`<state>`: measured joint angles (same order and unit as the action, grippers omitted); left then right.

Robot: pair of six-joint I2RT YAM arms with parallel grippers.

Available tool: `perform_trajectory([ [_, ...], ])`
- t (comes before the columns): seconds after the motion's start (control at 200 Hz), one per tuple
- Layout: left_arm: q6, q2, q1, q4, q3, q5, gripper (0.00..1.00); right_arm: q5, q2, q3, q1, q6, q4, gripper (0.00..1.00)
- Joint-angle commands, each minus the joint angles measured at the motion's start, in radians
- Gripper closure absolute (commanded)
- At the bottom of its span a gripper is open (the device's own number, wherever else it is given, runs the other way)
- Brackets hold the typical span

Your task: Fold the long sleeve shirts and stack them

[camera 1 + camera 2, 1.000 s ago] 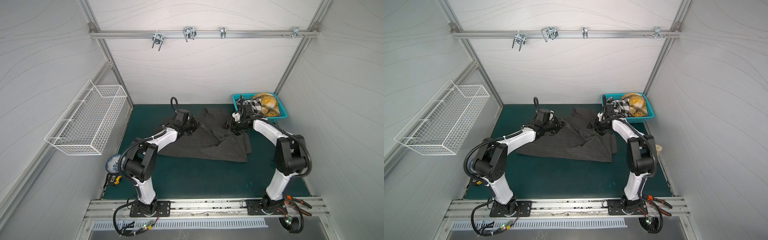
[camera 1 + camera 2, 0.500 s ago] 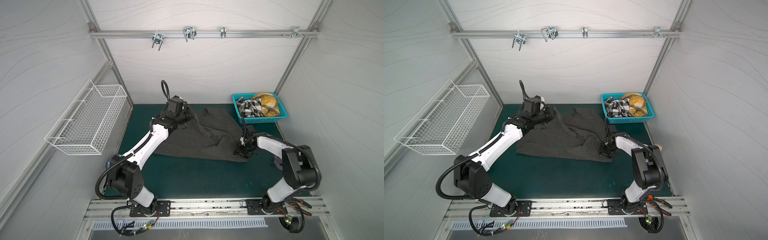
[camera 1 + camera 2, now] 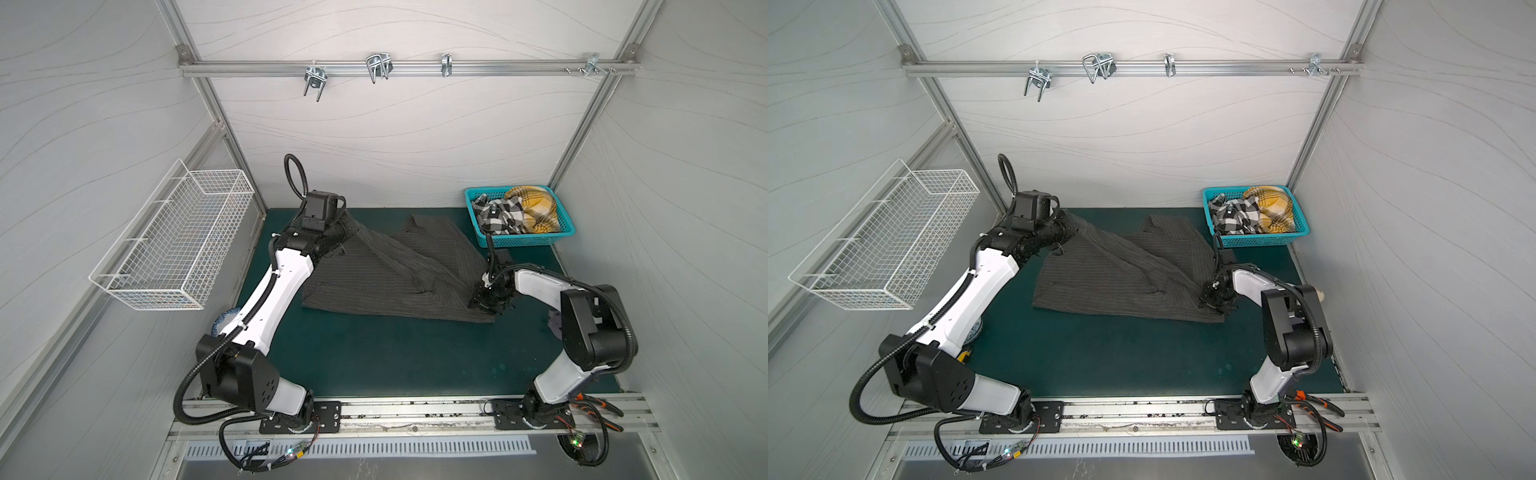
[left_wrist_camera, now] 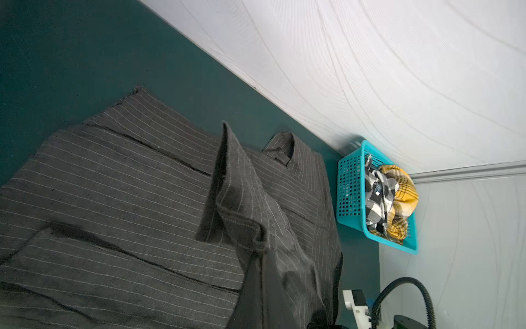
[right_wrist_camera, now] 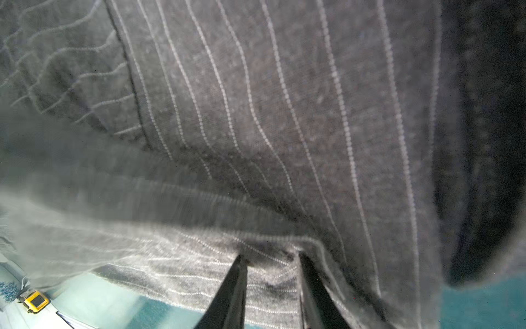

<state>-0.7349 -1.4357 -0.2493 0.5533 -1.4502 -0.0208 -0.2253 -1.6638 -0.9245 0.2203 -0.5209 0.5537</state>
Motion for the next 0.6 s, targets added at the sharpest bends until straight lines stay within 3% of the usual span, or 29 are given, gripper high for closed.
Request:
perform_trajectory([
  [0.0, 0.004, 0.054, 0.001, 0.014, -0.064, 0.015, 1.00, 0.078, -0.034, 0.008, -0.017, 0.032, 0.014, 0.66],
  [0.115, -0.012, 0.072, 0.000, 0.045, -0.101, -0.012, 1.00, 0.095, -0.035, 0.001, -0.017, 0.043, 0.035, 0.63],
  [0.315, -0.020, 0.086, 0.001, 0.073, -0.144, -0.056, 1.00, 0.070, 0.030, -0.020, -0.008, 0.061, 0.064, 0.46],
  [0.5, 0.037, 0.118, 0.013, 0.063, -0.008, -0.021, 1.00, 0.067, 0.034, -0.069, 0.036, 0.065, 0.098, 0.43],
  [0.595, 0.068, 0.135, 0.080, 0.071, 0.092, 0.001, 1.00, 0.076, 0.005, -0.092, 0.047, 0.065, 0.101, 0.43],
])
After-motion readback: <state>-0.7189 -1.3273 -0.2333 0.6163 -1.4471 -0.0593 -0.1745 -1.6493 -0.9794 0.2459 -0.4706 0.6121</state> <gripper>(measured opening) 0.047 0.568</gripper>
